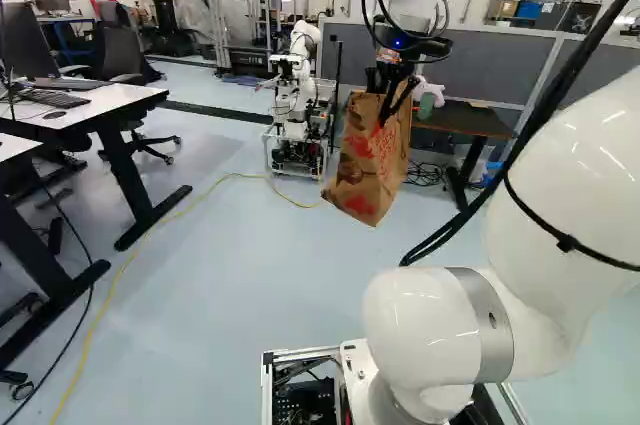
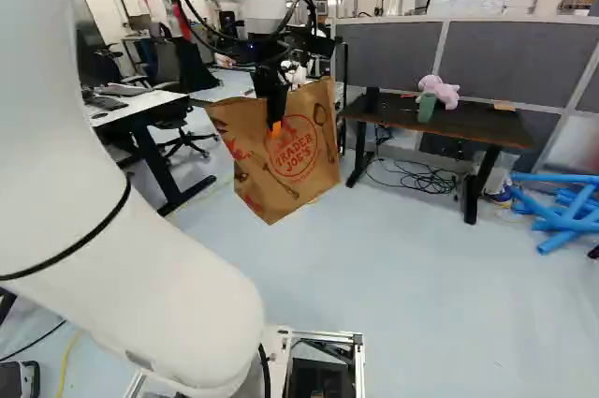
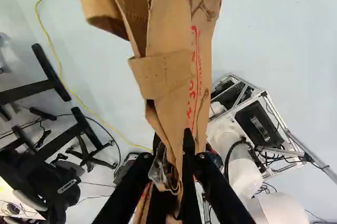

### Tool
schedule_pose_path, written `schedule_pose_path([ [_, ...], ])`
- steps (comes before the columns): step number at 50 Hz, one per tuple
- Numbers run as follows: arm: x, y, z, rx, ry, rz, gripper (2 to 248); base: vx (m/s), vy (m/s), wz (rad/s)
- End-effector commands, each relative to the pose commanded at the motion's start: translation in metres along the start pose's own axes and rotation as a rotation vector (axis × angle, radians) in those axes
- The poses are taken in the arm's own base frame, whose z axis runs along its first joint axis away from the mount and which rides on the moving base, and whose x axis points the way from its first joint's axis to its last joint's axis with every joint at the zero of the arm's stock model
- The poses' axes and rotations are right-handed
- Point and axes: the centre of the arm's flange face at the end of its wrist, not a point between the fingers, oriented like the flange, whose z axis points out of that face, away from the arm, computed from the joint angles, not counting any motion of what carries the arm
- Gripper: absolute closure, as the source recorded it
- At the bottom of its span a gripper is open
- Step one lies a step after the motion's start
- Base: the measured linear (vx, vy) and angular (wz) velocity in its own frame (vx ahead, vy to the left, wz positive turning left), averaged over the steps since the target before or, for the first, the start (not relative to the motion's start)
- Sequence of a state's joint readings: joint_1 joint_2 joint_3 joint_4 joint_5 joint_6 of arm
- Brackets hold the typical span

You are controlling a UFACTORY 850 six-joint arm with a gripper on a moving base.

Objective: Pick up the bag on the ground and place it on the table

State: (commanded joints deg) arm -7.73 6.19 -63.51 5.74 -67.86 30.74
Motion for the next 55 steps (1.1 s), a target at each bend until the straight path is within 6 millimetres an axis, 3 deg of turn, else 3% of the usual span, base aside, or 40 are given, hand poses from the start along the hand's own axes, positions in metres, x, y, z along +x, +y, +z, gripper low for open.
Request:
schedule_pose_path([
  [55,0.0000,0.0000,0.0000,0.000,0.000,0.000,227,0.071,-0.131,-0.203],
])
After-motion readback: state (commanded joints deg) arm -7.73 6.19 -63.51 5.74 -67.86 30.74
